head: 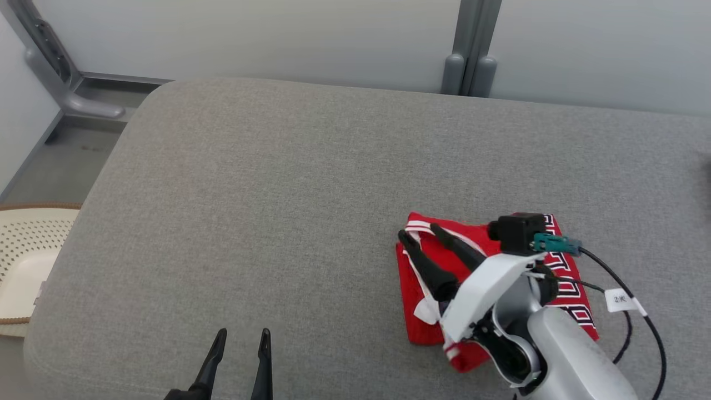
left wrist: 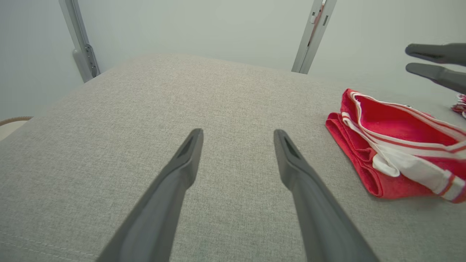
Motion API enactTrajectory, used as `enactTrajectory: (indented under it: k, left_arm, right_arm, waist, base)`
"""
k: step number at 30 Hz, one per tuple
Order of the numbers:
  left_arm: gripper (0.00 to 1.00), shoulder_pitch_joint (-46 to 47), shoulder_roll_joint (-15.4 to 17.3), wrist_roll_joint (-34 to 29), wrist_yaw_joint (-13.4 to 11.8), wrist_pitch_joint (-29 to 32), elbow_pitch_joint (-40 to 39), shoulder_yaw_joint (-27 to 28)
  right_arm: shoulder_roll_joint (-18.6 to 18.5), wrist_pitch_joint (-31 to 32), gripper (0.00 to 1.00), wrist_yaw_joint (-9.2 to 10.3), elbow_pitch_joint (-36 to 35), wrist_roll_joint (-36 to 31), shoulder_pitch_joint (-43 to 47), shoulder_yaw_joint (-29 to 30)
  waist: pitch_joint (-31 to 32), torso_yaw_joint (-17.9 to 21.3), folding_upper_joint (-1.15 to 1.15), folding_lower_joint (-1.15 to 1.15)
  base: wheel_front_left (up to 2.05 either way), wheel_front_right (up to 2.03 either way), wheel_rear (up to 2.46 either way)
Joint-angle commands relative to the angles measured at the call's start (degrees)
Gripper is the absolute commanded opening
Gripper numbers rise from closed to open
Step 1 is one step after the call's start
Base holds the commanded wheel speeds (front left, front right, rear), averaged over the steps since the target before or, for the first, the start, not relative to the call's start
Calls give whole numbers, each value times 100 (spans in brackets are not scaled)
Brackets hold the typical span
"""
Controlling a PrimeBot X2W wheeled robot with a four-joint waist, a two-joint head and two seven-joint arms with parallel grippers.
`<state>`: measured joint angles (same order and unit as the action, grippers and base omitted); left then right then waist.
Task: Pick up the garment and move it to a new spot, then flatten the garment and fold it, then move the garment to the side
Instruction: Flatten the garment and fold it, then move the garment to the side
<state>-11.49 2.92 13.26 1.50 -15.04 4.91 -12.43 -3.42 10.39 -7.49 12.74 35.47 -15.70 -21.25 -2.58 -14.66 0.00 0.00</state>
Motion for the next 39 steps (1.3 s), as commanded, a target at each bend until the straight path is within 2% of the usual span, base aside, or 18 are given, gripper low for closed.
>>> enactTrajectory:
  k: [1,4,7,12,16,19,26,39]
  left_arm:
    - [100,-94,1,-43,-6,-15,-30,28]
    - [100,-128,1,-49,-25,-16,-41,63]
    - [100,-151,1,-52,-33,-15,-57,83]
    - [100,-223,1,-88,-27,-16,-92,124]
    - [100,-257,1,-191,5,-15,-139,253]
    - [100,-241,1,-213,50,-16,-231,387]
    - [100,-248,2,-344,225,-15,-203,646]
    - [100,-149,1,-380,401,-15,1,665]
  right_arm:
    - [-134,-181,100,1,-141,-287,160,97]
    - [-255,-630,100,1,-514,-705,436,398]
    - [-431,-1088,100,1,-652,-1065,762,962]
    - [-700,-2002,100,1,-398,-1873,1255,1876]
    - [-729,-2485,100,1,-57,-2309,1644,2383]
    - [-813,-2561,100,5,-83,-2563,1854,2519]
    - [-429,-2558,100,5,-411,-2932,2425,2987]
    - [-333,-2560,100,5,-328,-2981,2520,2862]
  waist:
    - [63,84,0,0]
    - [114,160,0,0]
    - [174,232,0,0]
    - [287,319,0,0]
    - [421,344,0,0]
    - [480,358,0,0]
    - [623,393,0,0]
    - [630,430,0,0]
  base:
    - [0,0,0]
    - [0,0,0]
    - [0,0,0]
    - [0,0,0]
    - [0,0,0]
    - [0,0,0]
    - [0,0,0]
    - [0,0,0]
